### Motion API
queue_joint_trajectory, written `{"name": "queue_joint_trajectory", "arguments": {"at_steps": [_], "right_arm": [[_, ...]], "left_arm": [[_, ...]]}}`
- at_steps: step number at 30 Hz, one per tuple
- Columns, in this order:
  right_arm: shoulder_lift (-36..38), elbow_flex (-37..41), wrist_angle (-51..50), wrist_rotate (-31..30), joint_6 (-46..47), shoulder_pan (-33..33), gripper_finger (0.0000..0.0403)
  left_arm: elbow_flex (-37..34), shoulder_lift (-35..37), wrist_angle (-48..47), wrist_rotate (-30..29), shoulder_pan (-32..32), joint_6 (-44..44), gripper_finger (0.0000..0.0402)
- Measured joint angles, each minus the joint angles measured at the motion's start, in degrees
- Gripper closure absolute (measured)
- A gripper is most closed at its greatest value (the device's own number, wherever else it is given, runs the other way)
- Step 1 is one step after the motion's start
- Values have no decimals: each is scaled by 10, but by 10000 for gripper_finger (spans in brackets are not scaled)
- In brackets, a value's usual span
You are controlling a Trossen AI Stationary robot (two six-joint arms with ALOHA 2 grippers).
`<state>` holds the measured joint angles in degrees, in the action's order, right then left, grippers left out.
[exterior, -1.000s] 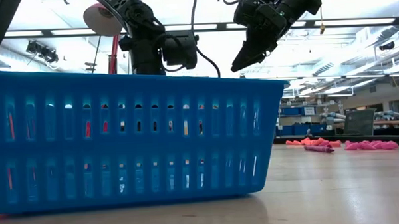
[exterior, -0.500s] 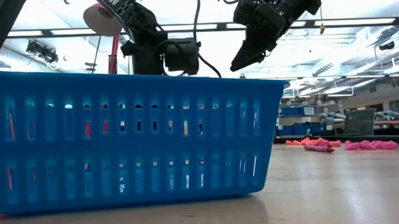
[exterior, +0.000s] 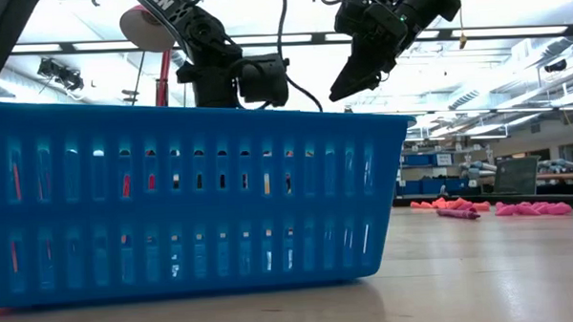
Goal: Sort crayons
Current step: Put the black crayon into the black bin
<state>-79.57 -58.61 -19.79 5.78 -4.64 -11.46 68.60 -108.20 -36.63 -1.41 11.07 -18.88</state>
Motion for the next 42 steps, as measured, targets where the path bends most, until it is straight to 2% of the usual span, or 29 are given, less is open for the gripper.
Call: {"name": "queue_joint_trajectory", "arguments": {"at_steps": [7,18,32,42], "right_arm": [[0,0,0,0,6,0,241],[0,0,0,0,1,0,241],[0,0,-4,4,6,0,241],[0,0,-4,14,6,0,241]], "left_arm": [[0,1,60,-5,2,-13,271],[0,18,-41,-8,13,-24,271],[0,19,-105,-9,10,17,271],[1,3,-114,-9,-7,30,271]]}}
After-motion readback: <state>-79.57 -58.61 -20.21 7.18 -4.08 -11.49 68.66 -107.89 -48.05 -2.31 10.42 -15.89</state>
